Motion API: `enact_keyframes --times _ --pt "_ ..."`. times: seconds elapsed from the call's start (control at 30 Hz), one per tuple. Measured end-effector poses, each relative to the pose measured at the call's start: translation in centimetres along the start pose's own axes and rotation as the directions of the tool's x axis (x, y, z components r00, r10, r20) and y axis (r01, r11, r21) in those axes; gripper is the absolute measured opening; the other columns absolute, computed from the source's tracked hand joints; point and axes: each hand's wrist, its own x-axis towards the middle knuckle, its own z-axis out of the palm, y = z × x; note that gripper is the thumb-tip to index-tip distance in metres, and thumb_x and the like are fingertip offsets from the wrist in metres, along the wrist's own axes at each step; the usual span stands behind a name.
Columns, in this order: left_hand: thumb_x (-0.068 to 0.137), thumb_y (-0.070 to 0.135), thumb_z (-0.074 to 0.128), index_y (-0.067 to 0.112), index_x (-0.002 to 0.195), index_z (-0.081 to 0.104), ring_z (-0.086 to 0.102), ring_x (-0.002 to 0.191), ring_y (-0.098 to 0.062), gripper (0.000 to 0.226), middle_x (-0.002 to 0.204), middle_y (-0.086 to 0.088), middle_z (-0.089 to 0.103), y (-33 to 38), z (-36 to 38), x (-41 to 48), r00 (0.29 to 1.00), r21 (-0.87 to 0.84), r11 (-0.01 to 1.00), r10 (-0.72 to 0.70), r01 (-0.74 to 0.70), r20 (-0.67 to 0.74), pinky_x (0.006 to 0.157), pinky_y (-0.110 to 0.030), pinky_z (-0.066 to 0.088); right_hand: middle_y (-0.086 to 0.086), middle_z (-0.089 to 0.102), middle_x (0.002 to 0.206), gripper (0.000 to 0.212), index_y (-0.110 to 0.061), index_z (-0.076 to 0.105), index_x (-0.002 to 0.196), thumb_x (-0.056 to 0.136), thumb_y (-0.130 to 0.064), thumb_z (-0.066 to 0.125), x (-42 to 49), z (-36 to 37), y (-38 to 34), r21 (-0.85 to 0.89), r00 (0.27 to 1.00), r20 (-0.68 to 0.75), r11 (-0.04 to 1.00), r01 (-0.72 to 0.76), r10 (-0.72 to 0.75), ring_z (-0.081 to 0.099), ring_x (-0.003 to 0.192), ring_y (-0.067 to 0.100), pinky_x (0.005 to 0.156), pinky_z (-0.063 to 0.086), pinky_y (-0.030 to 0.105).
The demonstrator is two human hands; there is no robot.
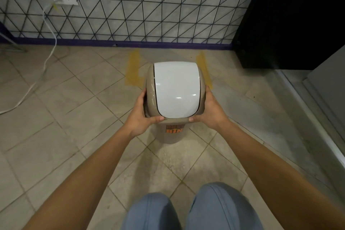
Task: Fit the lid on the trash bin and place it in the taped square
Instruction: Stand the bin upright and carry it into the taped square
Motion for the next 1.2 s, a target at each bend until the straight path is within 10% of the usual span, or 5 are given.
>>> enact_keyframes --times 0.2,0.53,1.2 --pt "0.065 0.014 0.083 0.024 0.147 0.015 0.034 0.127 -0.011 0.107 0.145 0.005 0.03 0.3 0.2 1.2 0.994 0.066 0.998 -0.016 0.023 -0.105 0.104 -0.029 0.035 0.003 0.019 0.159 0.131 -0.018 -0.008 0.152 0.061 -0.014 0.087 1.6 -0.1 0.0 -0.048 1.0 -0.012 0.999 -0.023 0.023 0.02 0.146 0.023 0.118 0.025 0.042" --pt "0.068 0.015 0.08 0.024 0.147 0.018 0.038 0.117 -0.002 0.101 0.128 0.016 0.04 0.5 0.2 3.6 0.995 0.059 0.997 -0.04 0.045 -0.096 0.074 0.004 0.037 0.002 0.036 0.151 0.119 -0.022 0.011 0.152 0.061 -0.011 0.087 3.8 -0.5 0.2 0.017 0.999 -0.052 1.0 -0.004 0.005 0.033 0.14 0.022 0.113 0.034 0.045" --pt "0.066 0.017 0.083 0.017 0.147 0.016 0.041 0.118 -0.008 0.105 0.127 0.014 0.038 1.1 -1.1 10.5 0.995 0.11 0.991 -0.067 0.076 -0.08 0.097 -0.027 0.038 0.003 0.027 0.157 0.12 -0.017 -0.003 0.153 0.068 -0.012 0.083 9.7 -2.0 -1.8 -0.021 0.999 0.01 0.999 -0.039 0.039 0.027 0.144 0.023 0.115 0.029 0.044"
